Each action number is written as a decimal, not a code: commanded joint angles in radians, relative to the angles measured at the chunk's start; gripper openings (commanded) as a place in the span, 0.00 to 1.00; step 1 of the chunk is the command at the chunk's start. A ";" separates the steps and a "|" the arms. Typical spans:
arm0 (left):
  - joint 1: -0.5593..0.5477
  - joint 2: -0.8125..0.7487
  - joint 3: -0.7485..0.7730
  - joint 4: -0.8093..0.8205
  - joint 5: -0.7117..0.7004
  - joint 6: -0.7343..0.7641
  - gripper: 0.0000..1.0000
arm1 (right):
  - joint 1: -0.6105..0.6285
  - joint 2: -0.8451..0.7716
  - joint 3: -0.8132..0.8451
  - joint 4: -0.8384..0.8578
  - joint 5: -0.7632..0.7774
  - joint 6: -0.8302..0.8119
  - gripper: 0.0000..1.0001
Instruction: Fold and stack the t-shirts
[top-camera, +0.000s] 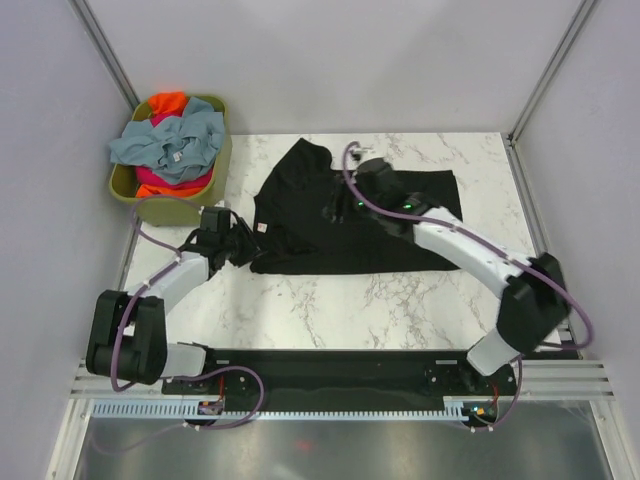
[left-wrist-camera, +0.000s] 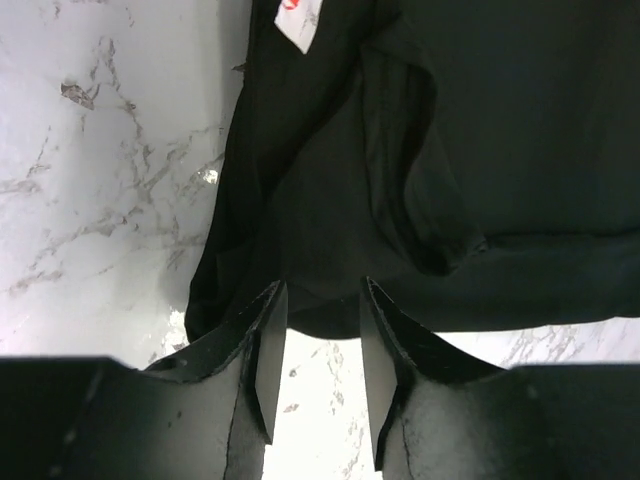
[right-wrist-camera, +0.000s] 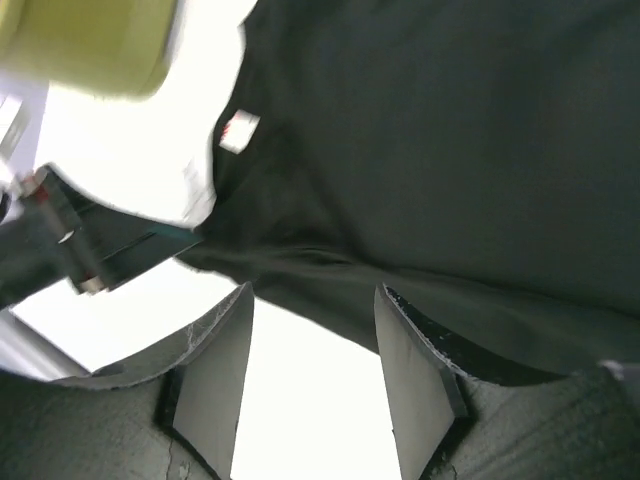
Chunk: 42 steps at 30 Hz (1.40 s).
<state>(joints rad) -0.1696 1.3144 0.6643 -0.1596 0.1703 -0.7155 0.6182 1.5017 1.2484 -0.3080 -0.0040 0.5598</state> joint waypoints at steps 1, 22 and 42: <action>0.001 0.057 -0.020 0.104 0.023 -0.007 0.41 | 0.101 0.203 0.141 -0.009 -0.076 -0.006 0.59; 0.005 0.112 -0.106 0.095 -0.077 0.041 0.33 | 0.298 0.678 0.591 -0.279 0.217 -0.175 0.60; 0.007 0.120 -0.103 0.094 -0.097 0.047 0.33 | 0.301 0.715 0.556 -0.283 0.228 -0.227 0.48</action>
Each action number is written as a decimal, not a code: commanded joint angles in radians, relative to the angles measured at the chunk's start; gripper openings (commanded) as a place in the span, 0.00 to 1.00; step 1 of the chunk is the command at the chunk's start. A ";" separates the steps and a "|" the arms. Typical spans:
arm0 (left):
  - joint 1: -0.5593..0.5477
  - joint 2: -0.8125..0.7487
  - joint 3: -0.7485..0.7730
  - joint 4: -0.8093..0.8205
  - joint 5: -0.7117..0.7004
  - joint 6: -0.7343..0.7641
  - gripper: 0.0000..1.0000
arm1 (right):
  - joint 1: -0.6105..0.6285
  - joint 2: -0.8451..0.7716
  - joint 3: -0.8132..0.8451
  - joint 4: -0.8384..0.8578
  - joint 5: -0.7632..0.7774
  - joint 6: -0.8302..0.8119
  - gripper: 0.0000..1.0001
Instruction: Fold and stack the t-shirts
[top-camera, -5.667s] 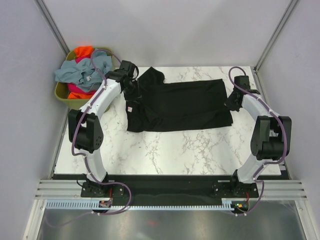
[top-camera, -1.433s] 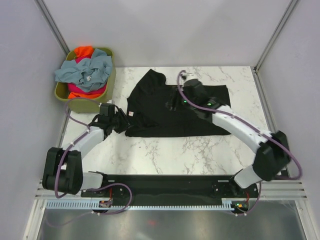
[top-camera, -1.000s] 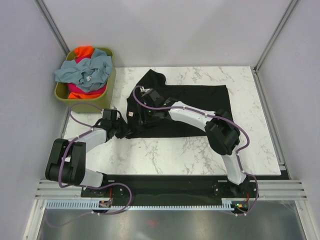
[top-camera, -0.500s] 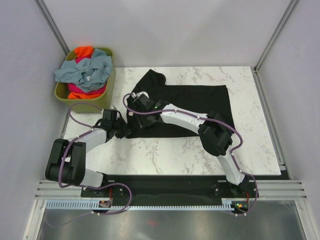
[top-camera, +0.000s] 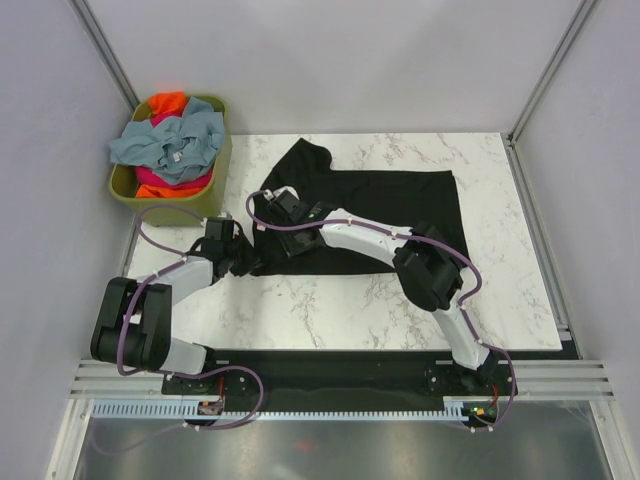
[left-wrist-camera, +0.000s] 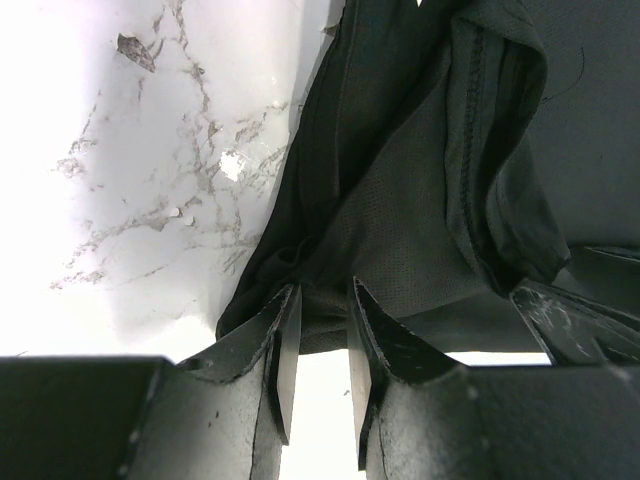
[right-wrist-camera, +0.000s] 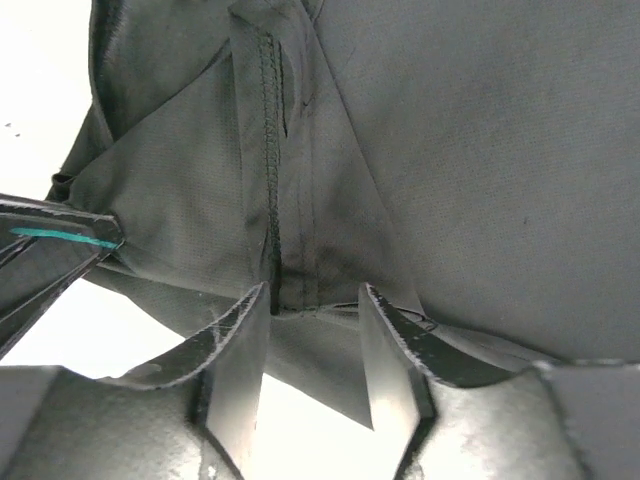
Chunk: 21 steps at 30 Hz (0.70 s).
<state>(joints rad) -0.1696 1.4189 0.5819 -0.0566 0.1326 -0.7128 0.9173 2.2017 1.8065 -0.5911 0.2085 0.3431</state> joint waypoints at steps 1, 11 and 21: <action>0.007 0.014 -0.021 -0.009 -0.060 0.041 0.33 | 0.003 0.015 -0.001 -0.001 0.015 -0.010 0.47; 0.007 0.015 -0.021 -0.012 -0.062 0.042 0.33 | 0.002 0.021 -0.007 0.002 0.020 -0.006 0.08; 0.007 0.017 -0.021 -0.011 -0.064 0.042 0.33 | -0.021 0.033 0.053 -0.021 0.100 0.006 0.00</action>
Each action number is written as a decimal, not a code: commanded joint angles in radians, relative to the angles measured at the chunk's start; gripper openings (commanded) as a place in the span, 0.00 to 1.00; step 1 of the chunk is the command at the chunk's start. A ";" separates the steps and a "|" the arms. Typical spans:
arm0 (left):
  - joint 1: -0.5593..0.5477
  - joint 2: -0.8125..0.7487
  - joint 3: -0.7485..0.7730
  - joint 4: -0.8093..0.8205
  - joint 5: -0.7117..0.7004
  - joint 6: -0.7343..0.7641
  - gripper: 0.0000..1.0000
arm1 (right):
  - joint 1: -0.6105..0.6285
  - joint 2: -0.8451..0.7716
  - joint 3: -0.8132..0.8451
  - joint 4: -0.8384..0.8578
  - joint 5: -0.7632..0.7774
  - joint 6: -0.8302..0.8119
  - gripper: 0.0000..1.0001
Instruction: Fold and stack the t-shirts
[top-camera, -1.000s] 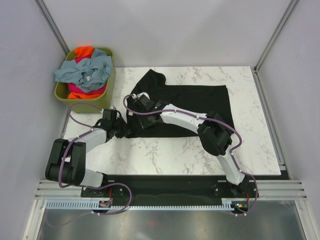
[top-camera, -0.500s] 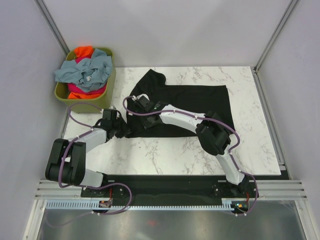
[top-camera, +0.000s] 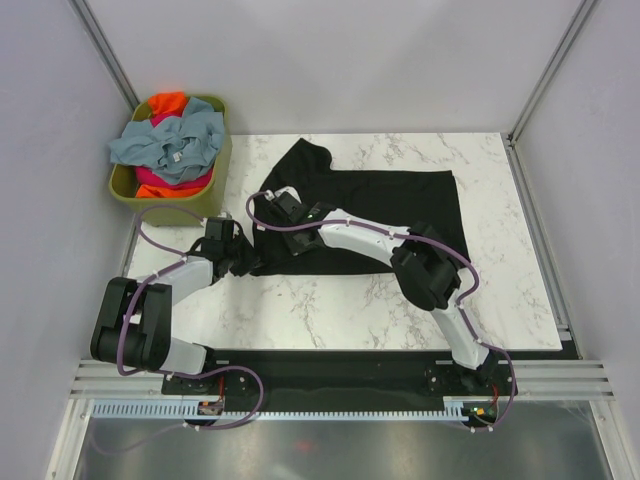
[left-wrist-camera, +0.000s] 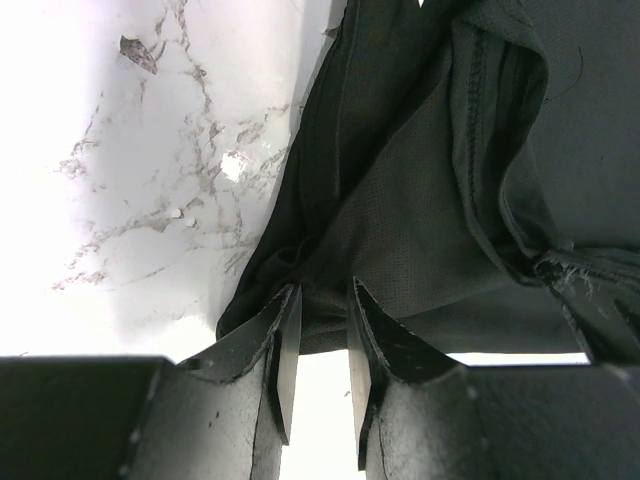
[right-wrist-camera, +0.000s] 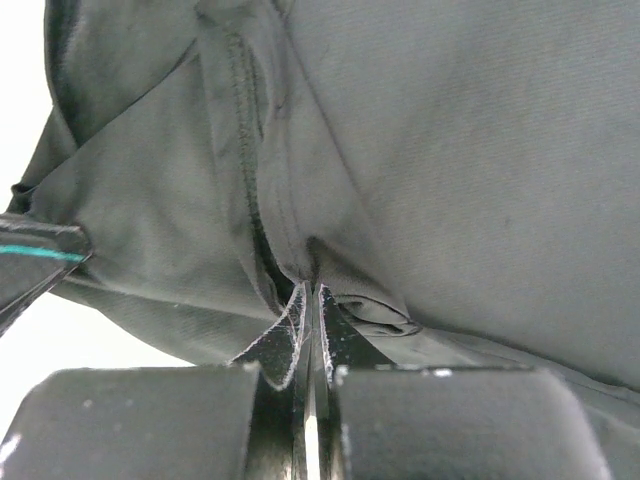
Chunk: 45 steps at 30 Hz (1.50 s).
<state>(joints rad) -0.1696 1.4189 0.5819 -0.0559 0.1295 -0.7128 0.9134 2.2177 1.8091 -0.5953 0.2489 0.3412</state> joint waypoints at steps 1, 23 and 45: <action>0.007 0.015 -0.021 -0.010 -0.059 0.041 0.33 | -0.027 0.023 0.071 -0.021 0.079 0.016 0.00; 0.007 0.018 0.004 -0.053 -0.041 0.039 0.41 | -0.267 0.056 0.190 -0.026 -0.014 0.085 0.92; -0.105 -0.031 0.200 -0.150 -0.041 0.042 0.72 | -0.725 -0.676 -0.924 0.302 -0.226 0.160 0.96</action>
<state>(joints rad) -0.2508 1.3453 0.7605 -0.2474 0.0517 -0.6796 0.1894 1.5414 0.9356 -0.3634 0.0891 0.4740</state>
